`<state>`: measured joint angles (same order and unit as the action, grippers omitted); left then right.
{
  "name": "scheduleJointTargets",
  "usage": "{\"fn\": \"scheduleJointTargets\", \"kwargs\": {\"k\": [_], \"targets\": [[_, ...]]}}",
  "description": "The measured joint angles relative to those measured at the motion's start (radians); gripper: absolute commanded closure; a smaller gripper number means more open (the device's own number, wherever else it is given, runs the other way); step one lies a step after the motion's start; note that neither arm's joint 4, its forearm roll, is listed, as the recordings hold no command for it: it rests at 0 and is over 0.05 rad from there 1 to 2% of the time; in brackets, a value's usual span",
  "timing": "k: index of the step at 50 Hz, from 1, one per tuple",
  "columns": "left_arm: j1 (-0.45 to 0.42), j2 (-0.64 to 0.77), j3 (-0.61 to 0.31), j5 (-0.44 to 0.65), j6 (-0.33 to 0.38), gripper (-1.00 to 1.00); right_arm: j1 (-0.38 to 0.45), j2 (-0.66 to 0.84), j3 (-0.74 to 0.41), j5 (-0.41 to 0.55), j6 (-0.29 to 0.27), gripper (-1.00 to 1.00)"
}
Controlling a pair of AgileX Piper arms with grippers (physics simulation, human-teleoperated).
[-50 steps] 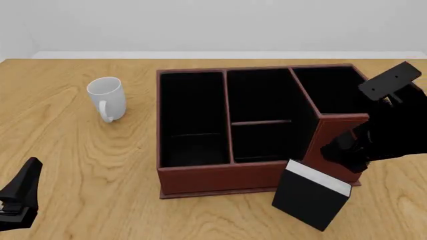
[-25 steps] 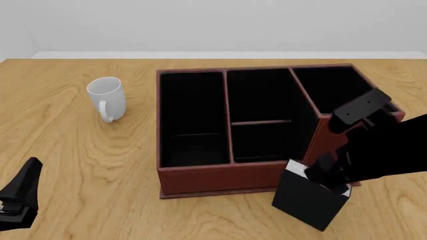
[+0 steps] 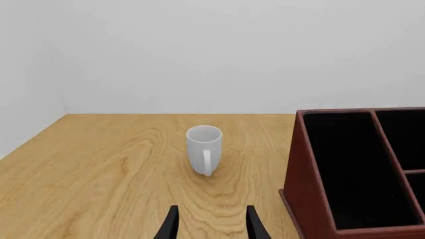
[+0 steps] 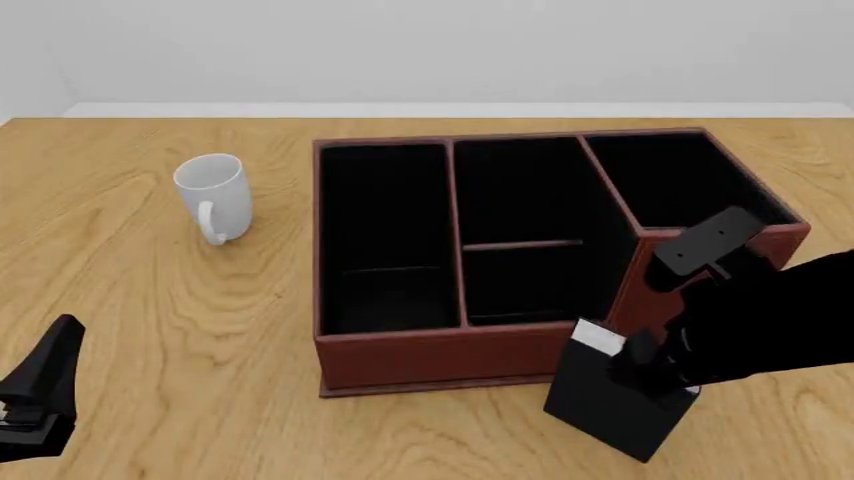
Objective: Pick up the book and place it in the right compartment of the caddy.
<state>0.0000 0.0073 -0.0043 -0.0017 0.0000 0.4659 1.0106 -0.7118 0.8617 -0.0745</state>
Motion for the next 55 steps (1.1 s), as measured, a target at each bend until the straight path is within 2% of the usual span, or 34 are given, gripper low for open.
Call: {"fn": "scheduleJointTargets", "kwargs": {"k": [29,54,55], "targets": [[0.000,0.000,0.000,0.000,0.000,-1.00,0.019,0.039,0.043,-0.049,0.025,-1.00],[0.000,0.000,0.000,0.000,0.000,-1.00,0.054,0.078,0.128,-0.130,0.075,-1.00],[0.000,0.000,0.000,0.000,0.000,-1.00,0.056,0.080,0.132,-0.133,0.077,1.00]]}}
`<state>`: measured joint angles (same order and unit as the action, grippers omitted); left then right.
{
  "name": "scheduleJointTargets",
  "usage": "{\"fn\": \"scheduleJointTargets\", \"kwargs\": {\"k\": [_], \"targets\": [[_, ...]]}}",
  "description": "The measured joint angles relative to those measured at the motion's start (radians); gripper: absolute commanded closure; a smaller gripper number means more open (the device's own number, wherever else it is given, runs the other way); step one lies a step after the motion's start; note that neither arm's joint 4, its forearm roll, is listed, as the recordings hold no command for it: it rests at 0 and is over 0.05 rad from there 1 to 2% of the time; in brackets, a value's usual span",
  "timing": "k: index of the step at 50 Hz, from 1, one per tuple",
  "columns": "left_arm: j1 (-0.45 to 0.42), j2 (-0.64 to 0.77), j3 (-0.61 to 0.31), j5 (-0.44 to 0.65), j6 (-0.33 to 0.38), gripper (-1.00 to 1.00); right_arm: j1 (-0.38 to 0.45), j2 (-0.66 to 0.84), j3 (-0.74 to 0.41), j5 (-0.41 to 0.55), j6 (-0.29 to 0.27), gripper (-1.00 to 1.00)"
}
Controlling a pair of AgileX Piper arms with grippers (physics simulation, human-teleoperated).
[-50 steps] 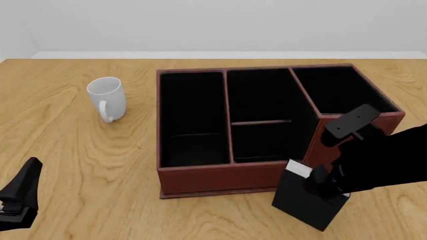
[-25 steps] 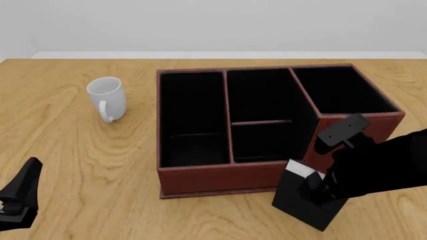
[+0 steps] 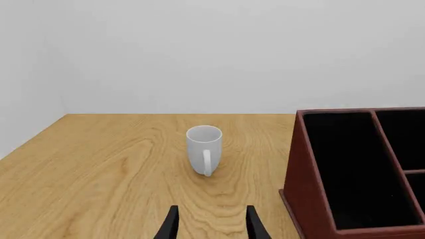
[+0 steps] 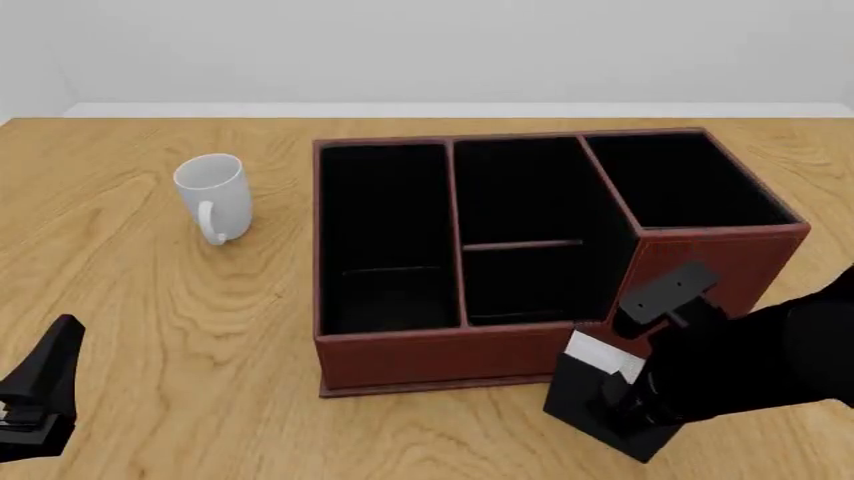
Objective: Pick up the book and place it in the right compartment of the caddy.
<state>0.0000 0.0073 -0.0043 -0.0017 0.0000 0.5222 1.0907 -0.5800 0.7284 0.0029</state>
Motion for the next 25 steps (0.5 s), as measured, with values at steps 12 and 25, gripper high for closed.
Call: {"fn": "scheduleJointTargets", "kwargs": {"k": [12,25], "targets": [[0.000,0.000,0.000,0.000,0.000,-1.00,0.068,-0.020,0.027,-0.018,0.034,1.00],[0.000,0.000,0.000,0.000,0.000,-1.00,0.141,-0.047,0.033,0.022,0.081,1.00]]}}
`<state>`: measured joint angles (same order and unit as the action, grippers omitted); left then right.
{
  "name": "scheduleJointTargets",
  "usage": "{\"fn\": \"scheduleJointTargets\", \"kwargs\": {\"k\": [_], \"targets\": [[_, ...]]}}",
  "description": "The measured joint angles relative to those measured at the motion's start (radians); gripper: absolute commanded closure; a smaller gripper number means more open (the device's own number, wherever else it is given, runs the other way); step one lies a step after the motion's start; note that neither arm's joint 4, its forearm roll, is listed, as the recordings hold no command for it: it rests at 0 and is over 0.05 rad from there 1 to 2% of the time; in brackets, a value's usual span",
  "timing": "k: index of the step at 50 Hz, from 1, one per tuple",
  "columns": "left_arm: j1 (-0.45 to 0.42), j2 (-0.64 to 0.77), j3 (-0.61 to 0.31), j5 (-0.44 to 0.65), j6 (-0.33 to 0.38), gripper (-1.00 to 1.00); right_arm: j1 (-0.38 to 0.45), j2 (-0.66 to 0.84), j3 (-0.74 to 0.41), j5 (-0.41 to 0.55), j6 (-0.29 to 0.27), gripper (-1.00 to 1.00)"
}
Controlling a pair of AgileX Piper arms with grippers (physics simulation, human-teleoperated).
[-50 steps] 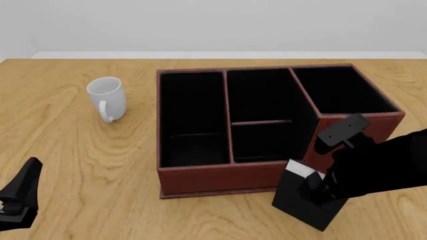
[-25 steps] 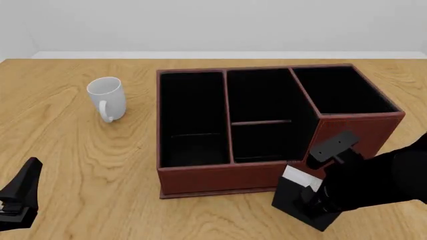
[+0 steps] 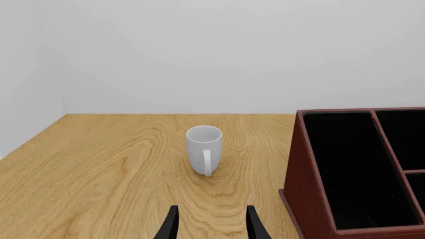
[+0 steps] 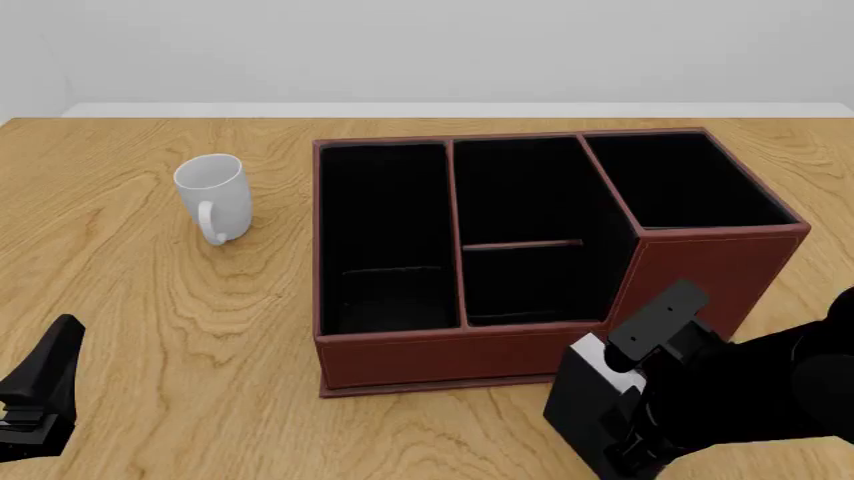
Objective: Pick up the book and place it in the right compartment of the caddy.
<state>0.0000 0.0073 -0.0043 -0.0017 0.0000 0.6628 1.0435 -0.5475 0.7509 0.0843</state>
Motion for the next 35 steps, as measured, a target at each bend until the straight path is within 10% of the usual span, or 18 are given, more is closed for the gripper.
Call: {"fn": "scheduleJointTargets", "kwargs": {"k": [35], "targets": [[0.000,0.000,0.000,0.000,0.000,-1.00,0.144,-0.185,-0.032,0.190,0.111,1.00]]}}
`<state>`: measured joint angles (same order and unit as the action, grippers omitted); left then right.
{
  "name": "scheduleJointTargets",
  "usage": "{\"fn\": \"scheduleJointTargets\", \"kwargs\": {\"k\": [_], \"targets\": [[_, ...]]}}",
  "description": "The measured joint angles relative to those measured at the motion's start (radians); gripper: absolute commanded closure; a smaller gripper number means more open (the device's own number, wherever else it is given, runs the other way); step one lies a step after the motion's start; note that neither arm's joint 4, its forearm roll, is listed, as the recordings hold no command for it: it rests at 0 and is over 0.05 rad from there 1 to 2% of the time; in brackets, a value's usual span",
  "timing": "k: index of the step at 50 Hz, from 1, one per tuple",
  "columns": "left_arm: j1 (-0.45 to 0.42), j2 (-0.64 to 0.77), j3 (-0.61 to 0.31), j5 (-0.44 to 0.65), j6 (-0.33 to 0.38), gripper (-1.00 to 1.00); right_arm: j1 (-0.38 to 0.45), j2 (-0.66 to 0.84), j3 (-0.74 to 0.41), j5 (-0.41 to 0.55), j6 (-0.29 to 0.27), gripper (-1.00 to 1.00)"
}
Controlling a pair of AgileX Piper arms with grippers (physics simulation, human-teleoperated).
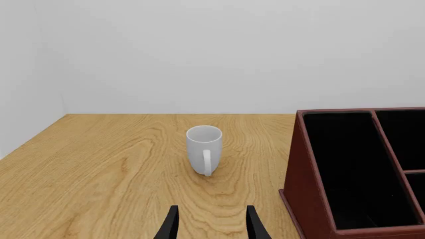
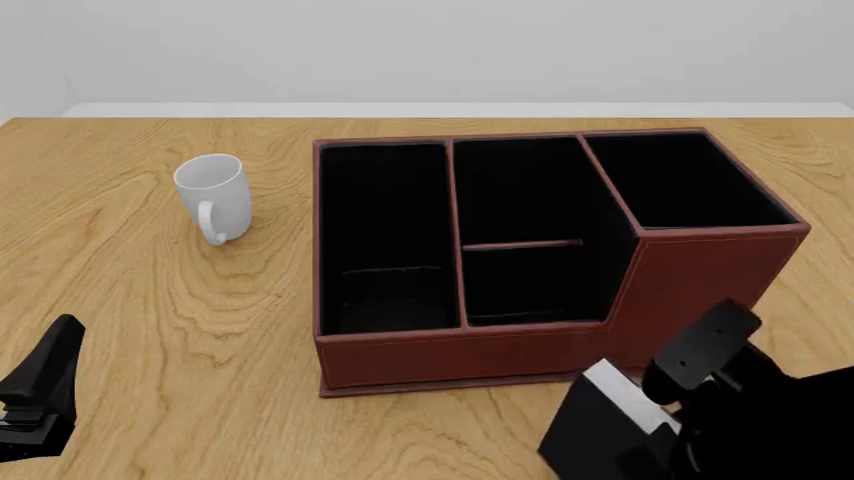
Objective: Pick up the book and place it in the right compartment of the caddy.
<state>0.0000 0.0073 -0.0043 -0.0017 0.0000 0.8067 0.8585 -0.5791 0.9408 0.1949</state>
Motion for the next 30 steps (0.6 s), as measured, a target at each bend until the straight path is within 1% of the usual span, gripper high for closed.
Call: {"fn": "scheduleJointTargets", "kwargs": {"k": [9,19,30], "targets": [[0.000,0.000,0.000,0.000,0.000,-1.00,-0.026,-0.037,-0.045,0.051,-0.029,1.00],[0.000,0.000,0.000,0.000,0.000,-1.00,-0.083,-0.088,-0.100,0.099,-0.084,1.00],[0.000,0.000,0.000,0.000,0.000,-1.00,-0.150,-0.139,-0.180,0.155,-0.156,1.00]]}}
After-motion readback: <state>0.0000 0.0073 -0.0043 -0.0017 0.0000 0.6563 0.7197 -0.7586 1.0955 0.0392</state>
